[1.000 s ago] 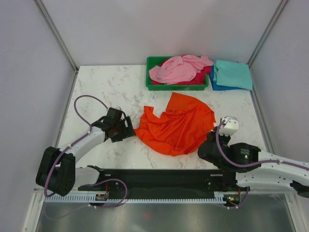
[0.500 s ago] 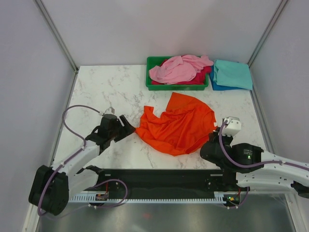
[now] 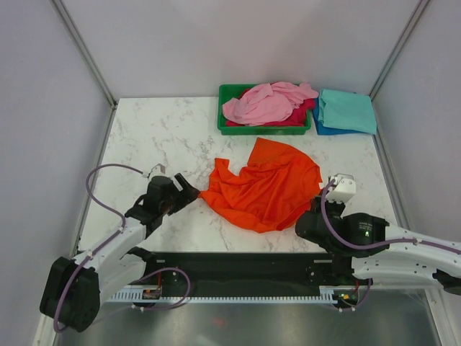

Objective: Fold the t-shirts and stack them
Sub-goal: Flatten the tshirt out

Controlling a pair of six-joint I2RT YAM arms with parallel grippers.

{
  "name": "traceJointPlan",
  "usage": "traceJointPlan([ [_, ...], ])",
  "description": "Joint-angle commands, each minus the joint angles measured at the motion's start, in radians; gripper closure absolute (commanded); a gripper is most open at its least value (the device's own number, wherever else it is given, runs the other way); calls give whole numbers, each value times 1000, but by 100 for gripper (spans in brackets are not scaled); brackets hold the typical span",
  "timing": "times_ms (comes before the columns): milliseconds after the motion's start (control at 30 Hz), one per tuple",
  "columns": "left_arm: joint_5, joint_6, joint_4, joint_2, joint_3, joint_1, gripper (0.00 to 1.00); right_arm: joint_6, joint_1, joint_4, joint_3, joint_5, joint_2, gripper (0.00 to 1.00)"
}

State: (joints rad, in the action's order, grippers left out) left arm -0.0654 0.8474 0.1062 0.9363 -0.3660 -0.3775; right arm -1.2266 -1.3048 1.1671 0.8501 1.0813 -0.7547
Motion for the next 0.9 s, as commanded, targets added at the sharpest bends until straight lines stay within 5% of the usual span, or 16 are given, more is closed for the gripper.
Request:
traceJointPlan([
  [0,10,10,-134,25,1,6,11,13,1,3,15,34,6,100],
  [233,12,13,-189,87,-7,14,8,29,1,-9,12,26,0,100],
  [533,61,48,-301,211,9,14,21,38,2,-20,7,25,-17,100],
  [733,76,42,-335,233,1,12,54,39,2,-21,4,28,-21,100],
  [867,68,13,-287,214,-43,14,97,44,1,-23,6,32,-23,100],
])
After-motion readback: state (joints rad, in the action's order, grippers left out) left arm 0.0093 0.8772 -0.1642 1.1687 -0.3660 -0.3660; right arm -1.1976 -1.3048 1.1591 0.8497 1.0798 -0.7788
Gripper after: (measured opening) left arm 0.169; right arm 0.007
